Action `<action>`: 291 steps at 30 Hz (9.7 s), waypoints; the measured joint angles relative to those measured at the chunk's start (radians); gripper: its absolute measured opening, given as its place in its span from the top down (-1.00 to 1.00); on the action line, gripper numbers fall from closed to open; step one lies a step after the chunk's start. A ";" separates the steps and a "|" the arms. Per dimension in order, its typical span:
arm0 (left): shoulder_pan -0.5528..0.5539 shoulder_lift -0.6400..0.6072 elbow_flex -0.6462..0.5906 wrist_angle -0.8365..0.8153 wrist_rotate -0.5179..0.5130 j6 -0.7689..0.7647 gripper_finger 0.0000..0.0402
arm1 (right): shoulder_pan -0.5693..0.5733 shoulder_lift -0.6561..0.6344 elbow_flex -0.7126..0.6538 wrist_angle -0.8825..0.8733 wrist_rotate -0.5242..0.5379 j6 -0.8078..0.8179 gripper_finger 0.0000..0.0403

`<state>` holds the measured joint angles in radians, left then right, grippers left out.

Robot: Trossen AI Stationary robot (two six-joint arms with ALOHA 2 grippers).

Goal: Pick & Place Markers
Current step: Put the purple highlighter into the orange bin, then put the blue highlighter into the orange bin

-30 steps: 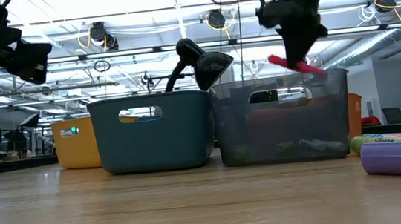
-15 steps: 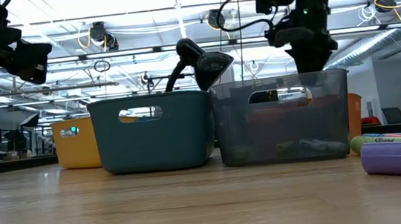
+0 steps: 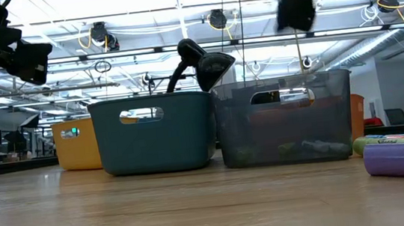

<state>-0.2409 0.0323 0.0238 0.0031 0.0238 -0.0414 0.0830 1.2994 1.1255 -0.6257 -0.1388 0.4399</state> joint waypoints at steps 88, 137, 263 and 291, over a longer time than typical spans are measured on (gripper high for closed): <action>0.000 0.000 0.000 0.000 0.000 0.000 -0.07 | 0.553 0.644 0.191 0.018 0.052 0.375 0.77; 0.000 0.000 0.000 0.000 0.000 0.000 -0.07 | -0.091 0.011 0.190 -0.420 0.420 0.144 0.77; 0.000 0.000 0.000 -0.001 0.000 0.000 -0.07 | 0.691 -0.054 -0.460 -0.198 -0.088 1.334 1.00; 0.000 0.000 0.000 -0.001 0.000 0.000 -0.07 | 0.566 -0.072 -0.491 0.043 0.131 1.131 0.11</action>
<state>-0.2409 0.0326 0.0237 0.0021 0.0238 -0.0414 0.6486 1.2275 0.6346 -0.5825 -0.0080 1.5710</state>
